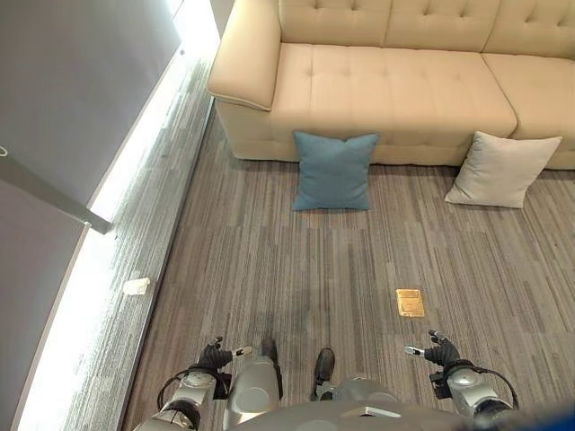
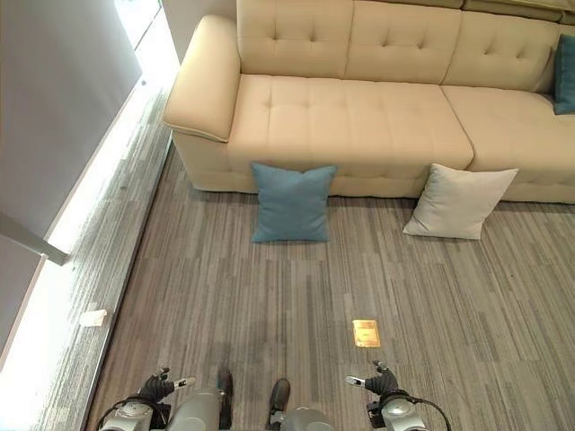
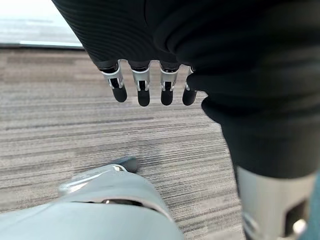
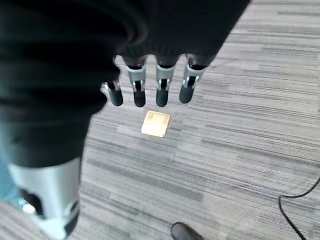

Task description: Pick up all the scattered cushions and arrange them neatly on the sofa.

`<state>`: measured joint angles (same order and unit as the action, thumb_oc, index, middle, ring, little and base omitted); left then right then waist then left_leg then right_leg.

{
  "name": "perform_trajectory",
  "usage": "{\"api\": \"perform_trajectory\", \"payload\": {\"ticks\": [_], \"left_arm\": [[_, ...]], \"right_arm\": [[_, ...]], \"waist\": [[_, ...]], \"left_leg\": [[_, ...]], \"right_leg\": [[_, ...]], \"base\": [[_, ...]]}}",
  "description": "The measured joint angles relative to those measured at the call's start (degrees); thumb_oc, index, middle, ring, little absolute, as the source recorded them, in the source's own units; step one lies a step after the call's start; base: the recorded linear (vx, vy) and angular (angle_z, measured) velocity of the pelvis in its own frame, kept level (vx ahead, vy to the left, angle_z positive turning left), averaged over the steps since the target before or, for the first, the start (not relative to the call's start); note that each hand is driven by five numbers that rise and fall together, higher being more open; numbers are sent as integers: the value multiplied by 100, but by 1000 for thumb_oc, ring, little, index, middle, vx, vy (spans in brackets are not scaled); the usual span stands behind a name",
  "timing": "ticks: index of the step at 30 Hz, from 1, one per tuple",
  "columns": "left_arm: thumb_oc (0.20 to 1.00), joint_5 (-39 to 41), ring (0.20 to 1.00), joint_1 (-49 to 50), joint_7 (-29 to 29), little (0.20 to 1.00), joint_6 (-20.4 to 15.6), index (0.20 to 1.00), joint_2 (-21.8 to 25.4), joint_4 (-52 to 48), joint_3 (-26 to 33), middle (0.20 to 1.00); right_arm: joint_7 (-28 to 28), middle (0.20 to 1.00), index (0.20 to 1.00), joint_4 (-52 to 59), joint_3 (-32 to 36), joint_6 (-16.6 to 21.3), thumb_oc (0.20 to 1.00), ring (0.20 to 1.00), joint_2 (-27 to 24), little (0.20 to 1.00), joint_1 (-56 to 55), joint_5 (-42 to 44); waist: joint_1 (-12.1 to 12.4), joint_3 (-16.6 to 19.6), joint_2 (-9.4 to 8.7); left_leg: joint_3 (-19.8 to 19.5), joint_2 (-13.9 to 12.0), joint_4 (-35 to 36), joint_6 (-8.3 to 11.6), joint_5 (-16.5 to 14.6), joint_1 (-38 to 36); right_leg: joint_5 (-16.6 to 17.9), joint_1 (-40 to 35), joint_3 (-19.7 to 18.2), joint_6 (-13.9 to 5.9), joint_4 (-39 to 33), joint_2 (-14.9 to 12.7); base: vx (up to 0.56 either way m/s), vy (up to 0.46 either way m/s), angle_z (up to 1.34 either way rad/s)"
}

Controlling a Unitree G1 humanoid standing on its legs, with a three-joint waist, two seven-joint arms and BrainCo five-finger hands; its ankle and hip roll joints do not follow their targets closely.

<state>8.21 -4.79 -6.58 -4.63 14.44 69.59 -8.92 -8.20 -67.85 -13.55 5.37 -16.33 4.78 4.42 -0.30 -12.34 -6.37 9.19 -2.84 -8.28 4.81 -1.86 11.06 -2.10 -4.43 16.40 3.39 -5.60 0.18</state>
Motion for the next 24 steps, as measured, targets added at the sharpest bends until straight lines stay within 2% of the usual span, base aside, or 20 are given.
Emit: {"api": "perform_trajectory", "payload": {"ticks": [2,3,5,6,7,8,9,10,11,12,13,14,15,16,17,19,21,22,24], "left_arm": [[1000,-7,1000,-73,1,1000,0,1000,1,32,0,1000],[1000,-8,1000,10,5,1000,3,1000,-17,24,1,1000],[1000,-9,1000,183,9,1000,52,1000,-58,51,4,1000],[1000,-13,1000,235,9,1000,56,1000,-75,95,3,1000],[1000,-21,1000,248,4,1000,60,1000,-56,142,5,1000],[1000,-46,1000,293,9,1000,64,1000,-43,141,2,1000],[1000,-50,1000,269,8,1000,61,1000,-21,141,0,1000],[1000,-52,1000,203,9,1000,63,1000,-15,141,-8,1000],[1000,-59,1000,155,17,1000,63,1000,-13,138,-37,1000],[1000,-60,1000,116,7,1000,57,1000,43,135,-130,1000],[1000,-61,1000,92,7,1000,42,1000,105,115,-194,1000],[1000,-61,1000,97,7,1000,46,1000,127,113,-197,1000],[1000,-76,1000,108,8,1000,46,1000,134,114,-201,1000],[1000,-88,1000,129,7,1000,45,1000,146,116,-199,1000],[1000,-93,1000,153,7,1000,45,1000,165,132,-186,1000],[1000,-113,1000,290,7,1000,79,1000,169,210,-169,1000],[1000,-216,1000,378,9,1000,80,1000,167,206,-172,1000],[1000,-218,1000,427,7,1000,79,1000,171,203,-159,1000],[1000,-218,1000,509,10,1000,71,1000,151,202,-118,1000]], "right_arm": [[9,1000,1000,-256,-20,-75,1000,1000,67,1000,-28,0],[6,1000,1000,-274,-12,-72,1000,1000,52,1000,-85,-1],[8,1000,1000,-267,-15,-63,1000,1000,50,1000,-82,-6],[10,1000,1000,-278,-16,-75,1000,1000,52,1000,-223,-6],[20,1000,1000,-276,-20,-87,1000,1000,98,1000,-268,-14],[23,1000,1000,-122,-18,-89,1000,1000,139,1000,-295,-22],[25,1000,1000,-70,-17,-90,1000,1000,168,1000,-295,-28],[29,1000,1000,-42,-24,-90,1000,1000,183,1000,-255,-37],[32,1000,1000,6,-31,-94,1000,1000,164,1000,-169,-89],[27,1000,1000,184,-48,-91,1000,1000,163,1000,-172,-133],[37,1000,1000,316,-98,-91,1000,1000,171,1000,-139,-136],[38,1000,1000,389,-119,-89,1000,1000,172,1000,-86,-136],[36,1000,1000,402,-123,-88,1000,1000,168,1000,-63,-136],[36,1000,1000,404,-149,-91,1000,1000,169,1000,-61,-137],[37,1000,1000,408,-158,-92,1000,1000,168,1000,-60,-140],[30,1000,1000,422,-116,-130,1000,1000,161,1000,-29,-168],[32,1000,1000,394,-117,-157,1000,1000,164,1000,-70,-266],[32,1000,1000,389,-116,-160,1000,1000,162,1000,-72,-333],[37,1000,1000,385,-117,-162,1000,1000,162,1000,-69,-352]], "waist": [[29,6,35],[76,32,112],[67,133,209],[45,216,269],[55,245,207],[23,281,238],[-8,330,258],[-13,384,347],[-9,375,465],[-14,400,517],[-9,394,525],[-16,383,560],[-37,383,616],[-18,384,615],[-36,392,590],[-44,437,462],[-43,414,381],[-42,431,338],[-9,420,353]], "left_leg": [[144,-93,469,-2,374,58],[131,-148,511,-69,437,92],[133,-84,570,-197,525,-72],[117,40,848,-482,809,-359],[173,165,1048,-630,862,-571],[274,360,1335,-889,761,-981],[275,416,1342,-934,626,-1067],[293,436,1355,-1003,525,-1157],[348,414,1351,-1054,480,-1235],[398,460,1346,-1056,388,-1279],[449,537,1351,-1037,327,-1381],[462,582,1351,-969,283,-1462],[463,603,1352,-918,179,-1587],[464,616,1352,-918,135,-1635],[447,628,1348,-866,40,-1685],[488,690,1348,-853,-82,-1801],[473,657,1348,-807,-207,-2013],[462,567,1346,-689,-292,-2143],[420,220,1203,-393,-477,-2411]], "right_leg": [[-120,-178,-3,-28,-7,64],[-149,-257,-74,-34,-5,119],[-252,-443,-200,-166,16,108],[-321,-588,-270,-260,39,67],[-394,-618,-332,-374,135,-61],[-566,-571,-424,-624,723,-316],[-648,-474,-449,-719,1073,-403],[-754,-101,-478,-838,1886,-521],[-801,452,-482,-946,3075,-667],[-930,969,-463,-1132,3952,-865],[-949,1363,-439,-1188,4326,-1077],[-953,1602,-377,-1179,4221,-1225],[-903,1702,-161,-1154,3432,-1313],[-807,1732,-56,-1113,3037,-1338],[-587,1861,47,-1155,2513,-1342],[115,1920,190,-1252,1279,-1321],[411,1903,192,-1210,1088,-1328],[457,1776,267,-1186,1182,-1314],[669,1425,489,-916,1164,-1042]], "base": [[220,115,-8],[239,126,-53],[220,130,-44],[227,162,-26],[236,198,-30],[229,238,-26],[176,207,-20],[174,167,-15],[165,89,-16],[193,50,-18],[173,-15,-6],[160,-53,0],[209,-124,8],[195,-142,11],[200,-163,1],[143,-145,-1],[201,-247,6],[212,-293,0],[196,-322,3]]}}
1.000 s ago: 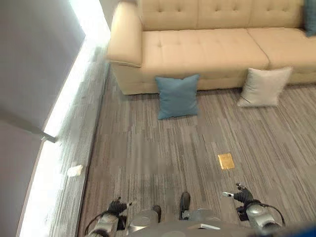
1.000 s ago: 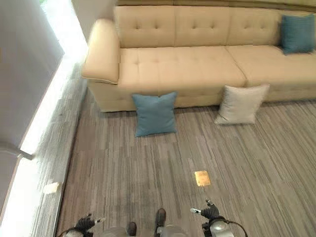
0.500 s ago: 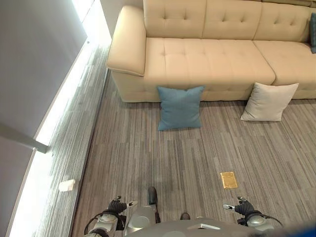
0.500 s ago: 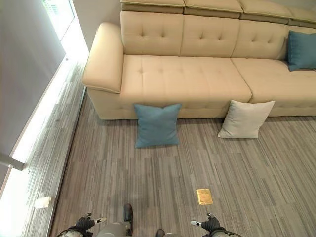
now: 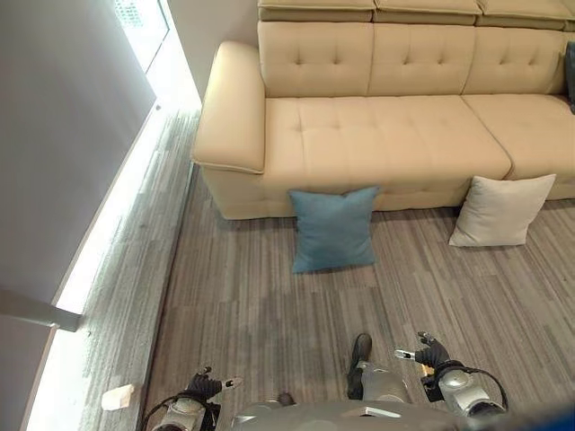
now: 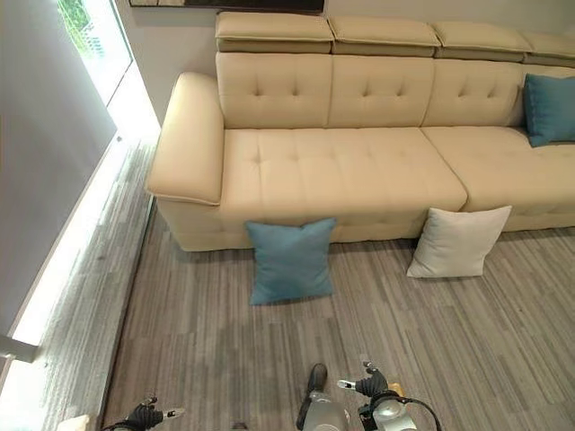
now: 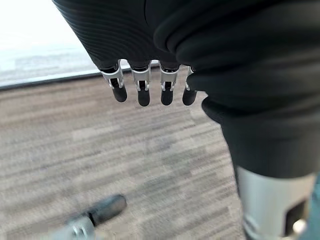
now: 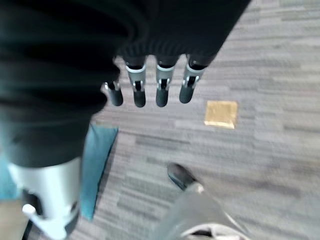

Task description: Pick up all the scattered cushions and arrange them neatly on the sofa.

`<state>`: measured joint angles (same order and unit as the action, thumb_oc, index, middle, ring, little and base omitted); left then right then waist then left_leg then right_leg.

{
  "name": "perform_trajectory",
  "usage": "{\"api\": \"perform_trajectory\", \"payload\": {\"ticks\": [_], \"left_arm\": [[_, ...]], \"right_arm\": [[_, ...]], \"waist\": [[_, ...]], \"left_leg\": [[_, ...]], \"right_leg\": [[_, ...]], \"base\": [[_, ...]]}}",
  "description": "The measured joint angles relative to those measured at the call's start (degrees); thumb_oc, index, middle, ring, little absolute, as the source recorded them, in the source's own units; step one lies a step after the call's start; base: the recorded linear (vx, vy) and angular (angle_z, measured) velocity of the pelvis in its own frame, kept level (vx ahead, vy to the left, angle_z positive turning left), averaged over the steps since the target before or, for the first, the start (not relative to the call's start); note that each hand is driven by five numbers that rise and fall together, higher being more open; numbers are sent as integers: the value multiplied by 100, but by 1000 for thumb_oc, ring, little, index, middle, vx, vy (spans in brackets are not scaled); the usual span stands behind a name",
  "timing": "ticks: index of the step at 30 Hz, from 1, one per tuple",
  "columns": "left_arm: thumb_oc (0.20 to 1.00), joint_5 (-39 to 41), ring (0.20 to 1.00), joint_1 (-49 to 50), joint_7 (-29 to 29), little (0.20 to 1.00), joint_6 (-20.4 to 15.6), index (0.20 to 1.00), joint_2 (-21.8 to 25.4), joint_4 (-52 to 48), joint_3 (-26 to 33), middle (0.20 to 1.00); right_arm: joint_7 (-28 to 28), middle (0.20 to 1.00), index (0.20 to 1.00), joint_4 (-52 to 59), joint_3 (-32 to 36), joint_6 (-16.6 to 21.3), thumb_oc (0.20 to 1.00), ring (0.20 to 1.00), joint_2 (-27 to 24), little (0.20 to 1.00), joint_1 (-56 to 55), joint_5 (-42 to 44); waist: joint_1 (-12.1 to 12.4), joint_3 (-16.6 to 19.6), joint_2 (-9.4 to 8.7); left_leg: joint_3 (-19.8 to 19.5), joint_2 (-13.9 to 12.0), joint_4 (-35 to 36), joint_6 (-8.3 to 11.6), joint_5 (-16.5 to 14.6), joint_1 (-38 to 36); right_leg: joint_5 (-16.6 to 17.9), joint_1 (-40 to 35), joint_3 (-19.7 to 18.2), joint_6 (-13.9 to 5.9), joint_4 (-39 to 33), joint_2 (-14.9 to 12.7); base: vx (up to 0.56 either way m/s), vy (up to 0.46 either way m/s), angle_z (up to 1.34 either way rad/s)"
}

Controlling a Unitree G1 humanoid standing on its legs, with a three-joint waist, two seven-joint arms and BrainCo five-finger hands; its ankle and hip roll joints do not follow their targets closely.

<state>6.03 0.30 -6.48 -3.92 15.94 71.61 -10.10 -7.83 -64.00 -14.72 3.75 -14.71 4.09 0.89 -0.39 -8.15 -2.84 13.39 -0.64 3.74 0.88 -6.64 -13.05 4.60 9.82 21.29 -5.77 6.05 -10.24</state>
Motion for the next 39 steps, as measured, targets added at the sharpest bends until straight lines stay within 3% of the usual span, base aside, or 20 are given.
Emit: {"api": "perform_trajectory", "payload": {"ticks": [1,4,5,7,8,10,11,13,15,17,20,21,23,26,28,29,31,32,35,39], "left_arm": [[1000,0,1000,15,-2,1000,0,1000,-9,3,3,1000],[1000,1,1000,17,4,1000,-10,1000,-130,3,21,1000],[1000,5,1000,32,9,1000,-9,1000,-205,4,86,1000],[1000,15,1000,-83,26,1000,-17,1000,-297,-39,143,1000],[1000,16,1000,-134,21,1000,-19,1000,-280,-53,176,1000],[1000,22,1000,-250,19,1000,-31,1000,-247,-166,109,1000],[1000,21,1000,-288,24,1000,-33,1000,-222,-175,112,1000],[1000,19,1000,-280,25,1000,-21,1000,-187,-159,108,1000],[1000,17,1000,-277,24,1000,-20,1000,-172,-151,109,1000],[1000,23,1000,-349,24,1000,-21,1000,-182,-58,115,1000],[1000,10,1000,-254,25,1000,8,1000,-212,-54,126,1000],[1000,8,1000,-243,25,1000,17,1000,-215,-53,126,1000],[1000,8,1000,-241,24,1000,51,1000,-204,-55,131,1000],[1000,7,1000,-315,26,1000,42,1000,-133,-61,120,1000],[1000,7,1000,-373,24,1000,78,1000,-73,-46,108,1000],[1000,7,1000,-393,22,1000,74,1000,-38,-61,105,1000],[1000,7,1000,-444,19,1000,72,1000,0,-80,100,1000],[1000,7,1000,-382,23,1000,70,1000,8,-66,97,1000],[1000,6,1000,-244,19,1000,78,1000,8,-27,99,1000],[1000,2,1000,-226,19,1000,74,1000,5,-12,102,1000]], "right_arm": [[-2,1000,1000,2,1,6,1000,1000,-18,1000,1,0],[-4,1000,1000,104,0,22,1000,1000,-144,1000,-33,4],[-10,1000,1000,180,1,33,1000,1000,-220,1000,-48,13],[-17,1000,1000,208,-19,46,1000,1000,-351,1000,-50,25],[-17,1000,1000,199,-25,46,1000,1000,-371,1000,-46,31],[-16,1000,1000,-19,-65,36,1000,1000,-355,1000,-24,80],[-12,1000,1000,-109,-171,36,1000,1000,-318,1000,24,80],[-17,1000,1000,-235,-175,35,1000,1000,-297,1000,15,80],[-19,1000,1000,-336,-175,30,1000,1000,-272,1000,6,80],[-29,1000,1000,-428,-170,24,1000,1000,-219,1000,7,80],[-29,1000,1000,-435,-165,26,1000,1000,-217,1000,-34,74],[-26,1000,1000,-454,-165,12,1000,1000,-217,1000,-74,74],[-18,1000,1000,-446,-163,6,1000,1000,-196,1000,-114,73],[-6,1000,1000,-261,-138,14,1000,1000,-157,1000,-162,49],[1,1000,1000,-18,-140,19,1000,1000,-208,1000,-29,47],[7,1000,1000,58,-142,30,1000,1000,-197,1000,-59,47],[49,1000,1000,54,-146,21,1000,1000,-159,1000,-170,49],[59,1000,1000,-10,-147,12,1000,1000,-151,1000,-189,51],[85,1000,1000,-32,-146,9,1000,1000,-130,1000,-165,52],[84,1000,1000,-134,-128,2,1000,1000,-125,1000,-229,54]], "waist": [[-12,7,4],[83,21,7],[84,29,30],[125,-34,-114],[117,-42,-128],[139,-139,-184],[143,-173,-244],[121,-208,-270],[125,-225,-297],[151,-236,-274],[145,-178,-153],[138,-146,-101],[150,-120,-92],[151,-54,-33],[79,-127,143],[38,-112,117],[21,-88,120],[-4,-87,109],[-6,-96,76],[-46,-151,-42]], "left_leg": [[-43,-152,-144,76,-47,0],[-188,-553,-1198,165,-75,264],[-289,-631,-1687,286,-75,493],[-710,-782,-3450,782,154,1555],[-791,-783,-3659,806,170,1836],[-765,-665,-3433,740,153,2474],[-740,-508,-2662,713,182,2459],[-532,-273,-1103,606,654,2423],[-447,-232,-296,607,1097,2400],[-366,-310,-106,628,1367,2395],[-150,-322,-284,518,1369,2031],[-144,-260,-268,367,1362,1865],[-144,-100,-49,-170,1349,1607],[-195,69,7,-482,1135,1324],[-292,152,13,-628,982,1170],[-343,264,15,-581,908,1123],[-544,464,138,-615,829,964],[-596,507,144,-644,825,928],[-738,555,132,-682,759,851],[-1099,556,119,-558,620,653]], "right_leg": [[65,-100,9,233,-51,155],[88,-736,-14,608,-822,665],[84,-866,-6,699,-1018,764],[29,-944,22,1048,-1127,849],[-18,-964,32,1110,-1127,857],[-305,-1107,61,1020,-1135,993],[-366,-1166,64,943,-1160,1009],[-508,-1305,86,884,-1162,1101],[-651,-1415,88,828,-1162,1227],[-753,-1554,92,863,-1160,1367],[-828,-1870,10,794,-1126,1385],[-866,-1949,-2,733,-1124,1366],[-892,-2054,-31,690,-1077,1246],[-1190,-1863,-229,414,-86,930],[-1587,-517,-507,102,2793,363],[-1681,-291,-653,-62,3042,226],[-1721,16,-1350,-97,2665,227],[-1670,59,-1501,-63,2049,235],[-1149,177,-1590,-43,734,400],[-267,-158,-1725,18,-132,500]], "base": [[164,-309,14],[73,-234,-12],[29,-221,-15],[49,-195,-6],[88,-153,5],[178,-77,4],[209,-15,-5],[209,28,-4],[215,60,3],[226,108,-8],[245,145,-19],[224,185,-5],[157,146,3],[121,213,16],[147,103,19],[134,37,53],[134,-7,57],[163,-41,45],[101,-61,25],[87,-114,45]]}}
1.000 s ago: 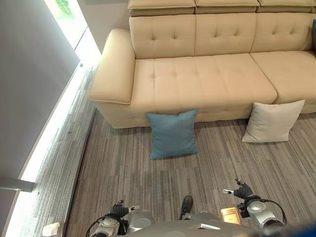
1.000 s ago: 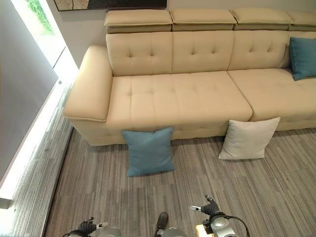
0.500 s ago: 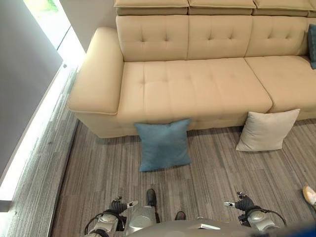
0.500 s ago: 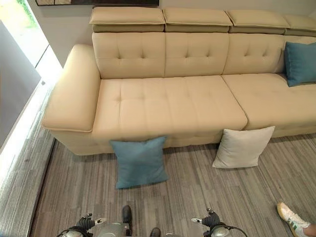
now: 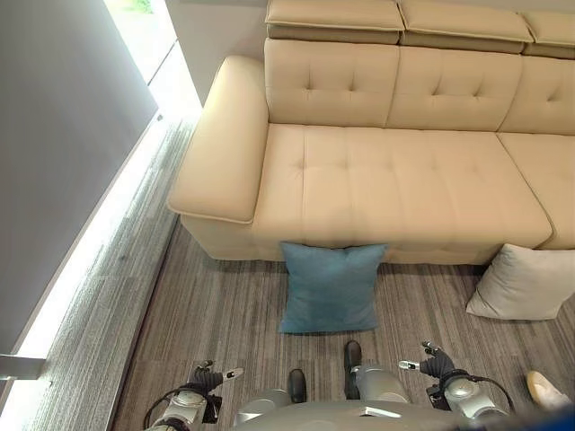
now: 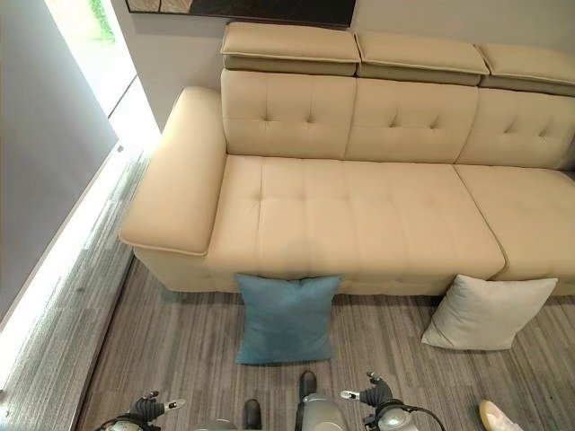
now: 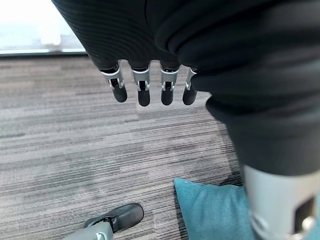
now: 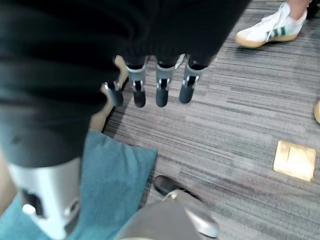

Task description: Pick up all the scattered cushions and arrange them neatly on the sofa.

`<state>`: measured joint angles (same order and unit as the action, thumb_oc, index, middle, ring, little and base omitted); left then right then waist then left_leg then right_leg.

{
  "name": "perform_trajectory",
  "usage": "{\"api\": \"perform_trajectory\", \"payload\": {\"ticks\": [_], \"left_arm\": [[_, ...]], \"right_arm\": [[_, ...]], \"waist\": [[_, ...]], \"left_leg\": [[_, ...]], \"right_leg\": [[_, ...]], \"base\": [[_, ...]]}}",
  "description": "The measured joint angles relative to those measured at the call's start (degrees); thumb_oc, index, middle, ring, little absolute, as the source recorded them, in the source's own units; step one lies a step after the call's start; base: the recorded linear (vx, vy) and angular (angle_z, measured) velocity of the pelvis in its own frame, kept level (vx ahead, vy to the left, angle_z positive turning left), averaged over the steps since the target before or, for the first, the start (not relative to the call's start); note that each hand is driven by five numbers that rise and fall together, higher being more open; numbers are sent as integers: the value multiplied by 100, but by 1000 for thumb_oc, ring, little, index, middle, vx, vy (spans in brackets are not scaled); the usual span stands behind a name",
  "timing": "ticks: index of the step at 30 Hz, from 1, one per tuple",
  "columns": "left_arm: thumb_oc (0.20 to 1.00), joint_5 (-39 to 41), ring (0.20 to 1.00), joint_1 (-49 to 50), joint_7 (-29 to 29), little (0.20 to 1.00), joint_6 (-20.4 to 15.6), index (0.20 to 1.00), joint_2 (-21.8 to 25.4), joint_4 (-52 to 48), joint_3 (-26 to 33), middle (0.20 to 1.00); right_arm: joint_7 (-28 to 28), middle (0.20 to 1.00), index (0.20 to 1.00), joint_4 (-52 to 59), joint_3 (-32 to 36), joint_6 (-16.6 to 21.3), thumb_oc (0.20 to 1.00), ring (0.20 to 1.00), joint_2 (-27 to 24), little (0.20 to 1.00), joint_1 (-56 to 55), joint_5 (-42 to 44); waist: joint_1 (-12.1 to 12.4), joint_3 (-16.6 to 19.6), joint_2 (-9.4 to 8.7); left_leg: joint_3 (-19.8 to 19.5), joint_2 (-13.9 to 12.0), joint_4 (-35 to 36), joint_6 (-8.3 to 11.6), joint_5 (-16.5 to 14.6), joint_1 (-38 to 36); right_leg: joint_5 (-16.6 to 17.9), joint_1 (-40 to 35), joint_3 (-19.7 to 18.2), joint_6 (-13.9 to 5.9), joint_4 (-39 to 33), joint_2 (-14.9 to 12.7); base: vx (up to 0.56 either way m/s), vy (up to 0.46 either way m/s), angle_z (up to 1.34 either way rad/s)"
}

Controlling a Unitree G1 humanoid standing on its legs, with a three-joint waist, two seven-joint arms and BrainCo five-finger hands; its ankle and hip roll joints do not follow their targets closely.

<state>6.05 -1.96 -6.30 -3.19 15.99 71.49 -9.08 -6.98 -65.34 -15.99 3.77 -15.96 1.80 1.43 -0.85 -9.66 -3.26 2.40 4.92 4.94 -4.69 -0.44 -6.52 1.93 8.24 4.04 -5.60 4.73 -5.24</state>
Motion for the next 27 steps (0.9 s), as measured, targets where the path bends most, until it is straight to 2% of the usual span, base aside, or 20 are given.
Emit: {"api": "perform_trajectory", "payload": {"ticks": [1,2,3,4,7,11,14,17,19,21,22,23,24,25,26,27], "left_arm": [[1000,0,1000,6,2,1000,-1,1000,-11,-22,-3,1000],[1000,-4,1000,34,1,1000,-29,1000,-66,-48,0,1000],[1000,-4,1000,64,2,1000,-28,1000,-65,-48,1,1000],[1000,-6,1000,129,1,1000,-26,1000,-94,-48,4,1000],[1000,-10,1000,139,7,1000,-27,1000,-161,-59,0,1000],[1000,18,1000,-95,14,1000,-36,1000,-203,-340,-4,1000],[1000,166,1000,-174,9,1000,-43,1000,-175,-512,-5,1000],[1000,419,1000,-478,-21,1000,-84,1000,-89,-794,-116,1000],[1000,651,1000,-797,-129,1000,-155,1000,31,-1142,-344,1000],[1000,921,1000,-1390,-307,1000,-284,1000,79,-1273,-443,1000],[1000,974,1000,-1733,-398,1000,-311,1000,118,-1351,-433,1000],[1000,1141,1000,-2403,-549,1000,-401,1000,225,-1451,-432,1000],[1000,1159,1000,-2730,-620,1000,-421,1000,284,-1580,-437,1000],[1000,1184,1000,-2882,-685,1000,-464,1000,301,-1615,-459,1000],[1000,1297,1000,-2961,-785,1000,-496,1000,345,-1666,-582,1000],[1000,1394,1000,-3360,-940,1000,-605,1000,566,-1804,-913,1000]], "right_arm": [[-2,1000,1000,-65,3,-2,1000,1000,-1,1000,-40,0],[-4,1000,1000,-73,15,9,1000,1000,-35,1000,11,0],[-4,1000,1000,-68,17,12,1000,1000,-33,1000,40,0],[-7,1000,1000,-25,25,17,1000,1000,-46,1000,68,0],[-9,1000,1000,68,37,21,1000,1000,-56,1000,1,0],[-48,1000,1000,137,168,33,1000,1000,-133,1000,-4,21],[-66,1000,1000,157,170,46,1000,1000,-133,1000,20,40],[-113,1000,1000,318,184,55,1000,1000,-134,1000,128,197],[-247,1000,1000,325,185,94,1000,1000,-152,1000,551,283],[-468,1000,1000,479,193,127,1000,1000,-276,1000,1004,383],[-575,1000,1000,618,233,125,1000,1000,-367,1000,1340,407],[-750,1000,1000,890,254,138,1000,1000,-505,1000,2067,415],[-838,1000,1000,1103,241,168,1000,1000,-539,1000,2481,459],[-908,1000,1000,1160,220,171,1000,1000,-538,1000,2673,485],[-1060,1000,1000,1214,201,200,1000,1000,-551,1000,2834,529],[-1394,1000,1000,1360,231,389,1000,1000,-677,1000,3396,628]], "waist": [[3,2,-21],[36,24,45],[36,28,43],[31,44,39],[44,154,3],[21,128,37],[7,104,30],[1,-202,-77],[-90,-515,-133],[-166,-881,-101],[-199,-1157,-91],[-279,-1678,-23],[-284,-1890,10],[-292,-1944,7],[-305,-1897,23],[-295,-1729,108]], "left_leg": [[-46,2,-5,62,-38,-79],[-50,-180,-81,230,-153,-103],[-64,-221,-95,289,-195,-142],[-144,-333,-104,356,-239,-180],[-168,-510,-171,486,-325,-229],[-306,-546,-342,521,-347,7],[-301,-514,-425,521,-346,254],[-306,-445,-751,520,-328,848],[-317,-390,-1357,534,-394,1669],[-276,-360,-2098,485,-535,2724],[-241,-331,-2358,470,-541,3175],[-178,-321,-2746,346,-547,3856],[-106,-351,-3001,285,-561,4242],[-108,-313,-3164,381,-622,4412],[-61,-347,-3315,367,-659,4702],[40,-520,-3272,261,-591,5586]], "right_leg": [[241,-162,4,132,-175,26],[360,-460,61,303,-583,204],[426,-581,108,365,-761,261],[462,-791,192,383,-1015,349],[368,-886,287,574,-1010,524],[339,-814,491,591,-1010,535],[386,-621,496,586,-1008,498],[553,-195,510,542,-993,423],[622,482,565,562,-657,338],[587,1465,570,518,-83,252],[613,1879,541,508,94,204],[632,2489,532,476,319,139],[307,3086,516,530,1176,45],[261,3229,514,548,1234,26],[212,3482,515,461,1259,34],[5,4379,512,136,1274,96]], "base": [[52,-61,39],[133,-147,13],[98,-105,11],[109,-126,18],[17,-59,12],[-15,-55,23],[-105,-39,6],[-308,-41,4],[-281,11,12],[-186,24,6],[-162,26,-6],[-148,61,-5],[-185,71,5],[-163,74,9],[-140,46,-16],[-80,27,-46]]}}
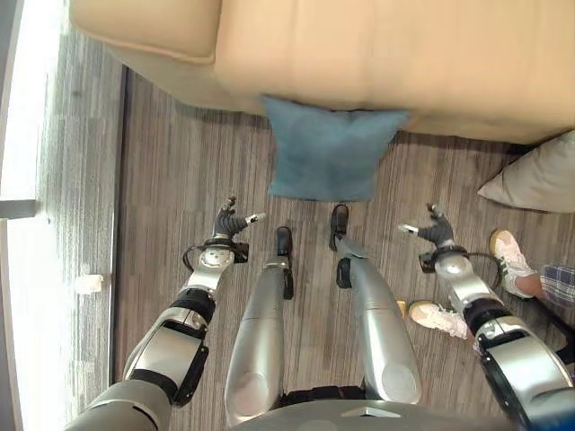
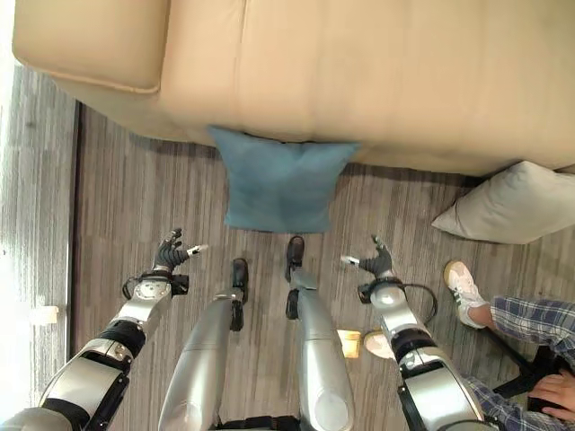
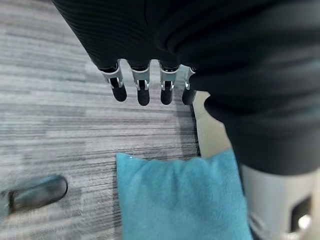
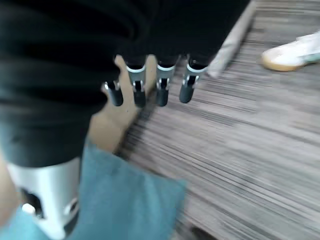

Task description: Pick up all the scattered cushions and arrange them neatly on the sofa.

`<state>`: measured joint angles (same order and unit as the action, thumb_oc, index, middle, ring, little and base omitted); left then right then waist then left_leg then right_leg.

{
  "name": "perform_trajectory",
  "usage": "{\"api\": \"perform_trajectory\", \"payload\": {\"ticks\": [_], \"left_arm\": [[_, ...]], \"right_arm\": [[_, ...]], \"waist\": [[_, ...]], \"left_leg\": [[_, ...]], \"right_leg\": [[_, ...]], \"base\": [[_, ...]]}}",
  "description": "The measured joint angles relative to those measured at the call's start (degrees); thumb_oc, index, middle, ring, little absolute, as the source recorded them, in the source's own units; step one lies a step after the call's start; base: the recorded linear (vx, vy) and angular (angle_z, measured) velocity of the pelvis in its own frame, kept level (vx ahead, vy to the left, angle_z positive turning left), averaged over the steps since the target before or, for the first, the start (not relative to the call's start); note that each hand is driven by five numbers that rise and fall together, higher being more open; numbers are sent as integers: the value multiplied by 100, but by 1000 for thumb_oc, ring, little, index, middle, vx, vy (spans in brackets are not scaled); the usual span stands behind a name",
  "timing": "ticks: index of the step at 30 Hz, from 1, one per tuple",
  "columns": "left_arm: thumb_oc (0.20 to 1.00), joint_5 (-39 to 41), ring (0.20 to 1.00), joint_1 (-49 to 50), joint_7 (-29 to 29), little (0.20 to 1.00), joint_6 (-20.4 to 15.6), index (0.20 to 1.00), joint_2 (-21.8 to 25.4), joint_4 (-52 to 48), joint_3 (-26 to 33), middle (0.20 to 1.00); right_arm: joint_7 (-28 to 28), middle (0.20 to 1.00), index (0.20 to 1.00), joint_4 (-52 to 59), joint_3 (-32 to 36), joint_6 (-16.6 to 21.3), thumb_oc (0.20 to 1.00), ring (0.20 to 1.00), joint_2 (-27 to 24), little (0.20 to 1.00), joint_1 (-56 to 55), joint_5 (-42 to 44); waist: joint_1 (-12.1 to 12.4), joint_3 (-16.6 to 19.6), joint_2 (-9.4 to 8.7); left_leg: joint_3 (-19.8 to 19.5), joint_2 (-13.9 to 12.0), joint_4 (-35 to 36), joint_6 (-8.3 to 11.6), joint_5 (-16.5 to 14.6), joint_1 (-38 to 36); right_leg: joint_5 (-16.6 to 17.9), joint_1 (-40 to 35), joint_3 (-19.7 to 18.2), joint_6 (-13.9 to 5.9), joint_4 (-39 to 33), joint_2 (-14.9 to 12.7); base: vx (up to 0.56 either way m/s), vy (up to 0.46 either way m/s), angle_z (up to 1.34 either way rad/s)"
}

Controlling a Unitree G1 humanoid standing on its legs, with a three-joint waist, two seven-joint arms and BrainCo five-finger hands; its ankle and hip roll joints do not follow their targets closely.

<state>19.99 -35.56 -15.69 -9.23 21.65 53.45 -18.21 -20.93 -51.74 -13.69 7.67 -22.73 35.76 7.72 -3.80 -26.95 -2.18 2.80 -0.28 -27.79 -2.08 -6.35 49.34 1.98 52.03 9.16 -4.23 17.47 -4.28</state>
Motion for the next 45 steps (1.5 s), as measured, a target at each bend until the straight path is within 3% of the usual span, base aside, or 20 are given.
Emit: {"api": "perform_trajectory", "payload": {"ticks": [1,2,6,13,20,34,45], "left_arm": [[1000,47,1000,-346,-78,1000,-18,1000,82,-43,26,1000],[1000,124,1000,-741,-104,1000,-17,1000,123,-20,6,1000],[1000,148,1000,-1787,-312,1000,-71,1000,151,4,-312,1000],[1000,139,1000,-2322,-530,1000,-111,1000,402,-11,-403,1000],[1000,132,1000,-2567,-725,1000,-118,1000,375,-267,-423,1000],[1000,136,1000,-3193,-863,1000,-102,1000,115,-286,-726,1000],[1000,129,1000,-3405,-842,1000,-87,1000,-101,-317,-883,1000]], "right_arm": [[-117,1000,1000,95,33,21,1000,1000,-64,1000,407,7],[-233,1000,1000,68,-9,18,1000,1000,-47,1000,738,28],[-682,1000,1000,69,-46,79,1000,1000,-80,1000,1406,70],[-994,1000,1000,13,-83,196,1000,1000,-120,1000,1759,112],[-1304,1000,1000,351,-98,218,1000,1000,-264,1000,1837,102],[-1273,1000,1000,319,-525,204,1000,1000,-244,1000,2580,112],[-1175,1000,1000,313,-723,160,1000,1000,-207,1000,2717,131]], "waist": [[34,-185,50],[-28,-392,5],[-10,-392,41],[-12,-361,43],[-6,-210,62],[42,-102,94],[48,-78,137]], "left_leg": [[178,-130,-124,16,147,393],[126,-75,-365,57,132,632],[175,-32,-363,60,227,1339],[177,81,90,69,402,1413],[213,103,79,65,423,1689],[251,115,33,70,485,2189],[239,111,66,96,552,2188]], "right_leg": [[-89,454,-91,248,819,-39],[-96,559,-113,488,947,-103],[-25,1287,-120,600,1022,-181],[-3,1473,-129,616,811,-241],[4,1793,-208,617,869,-246],[51,2326,-233,609,946,-269],[115,2328,-234,624,917,-258]], "base": [[-57,20,-32],[-29,19,-6],[5,0,10],[-8,-13,4],[0,0,0],[0,0,0],[-1,-3,0]]}}
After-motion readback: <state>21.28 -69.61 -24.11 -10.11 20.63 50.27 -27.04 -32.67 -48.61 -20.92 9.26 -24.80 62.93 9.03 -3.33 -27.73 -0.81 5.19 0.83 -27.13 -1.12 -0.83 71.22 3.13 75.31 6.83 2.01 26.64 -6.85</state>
